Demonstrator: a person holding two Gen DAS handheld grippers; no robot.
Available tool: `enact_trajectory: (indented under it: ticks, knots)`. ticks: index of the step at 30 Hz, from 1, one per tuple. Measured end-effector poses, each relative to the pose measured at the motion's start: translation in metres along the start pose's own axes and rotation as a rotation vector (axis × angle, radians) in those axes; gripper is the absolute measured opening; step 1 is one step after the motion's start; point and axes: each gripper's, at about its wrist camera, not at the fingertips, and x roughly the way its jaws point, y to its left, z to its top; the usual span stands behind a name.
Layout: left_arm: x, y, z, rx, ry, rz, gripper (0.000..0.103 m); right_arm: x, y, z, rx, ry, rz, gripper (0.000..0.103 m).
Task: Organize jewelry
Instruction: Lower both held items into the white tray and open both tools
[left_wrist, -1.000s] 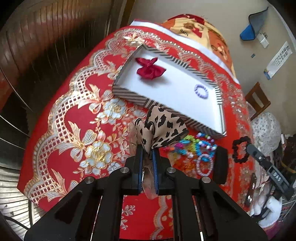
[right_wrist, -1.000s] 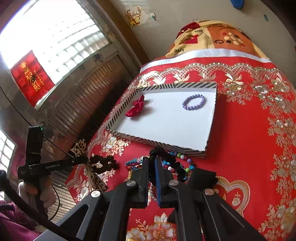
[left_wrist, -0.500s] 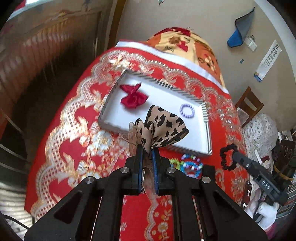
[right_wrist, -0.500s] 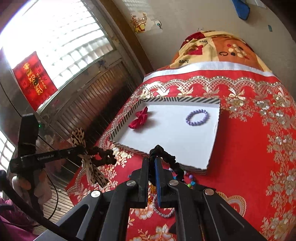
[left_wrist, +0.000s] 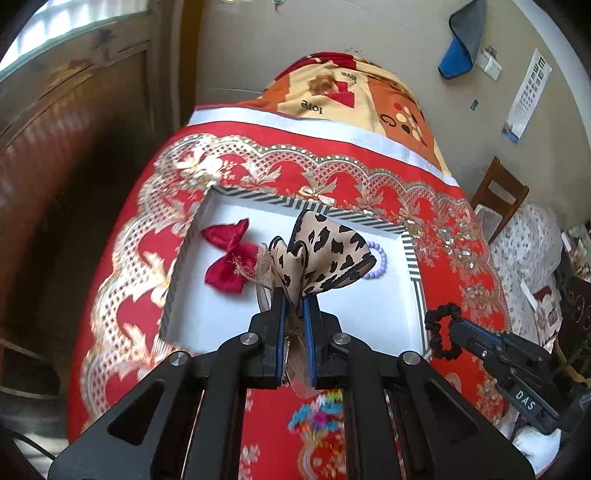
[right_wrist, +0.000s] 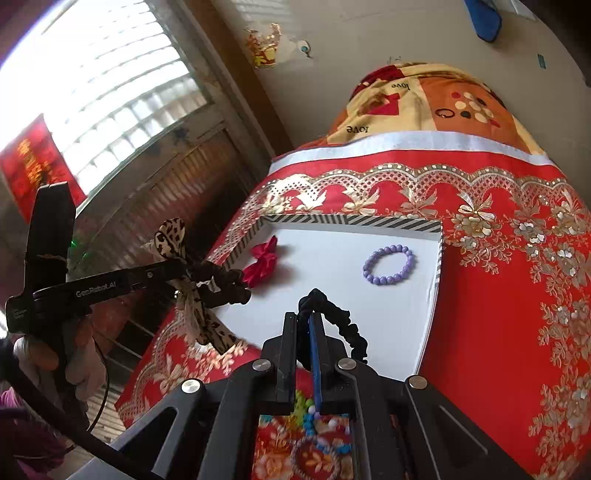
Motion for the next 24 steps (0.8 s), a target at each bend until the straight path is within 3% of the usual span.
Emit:
enact_trajectory:
  ticks: [13,24]
  knots:
    - [0.084,-0.007,0.054,0.035,0.069,-0.013,0.008,0.051,-0.027,0.023,0.052,0.057,-0.086,0.006]
    - [0.157,0.039,0.067,-0.037,0.161,0.067,0.008,0.121,-0.047,0.016,0.069,0.219,-0.123,0.006]
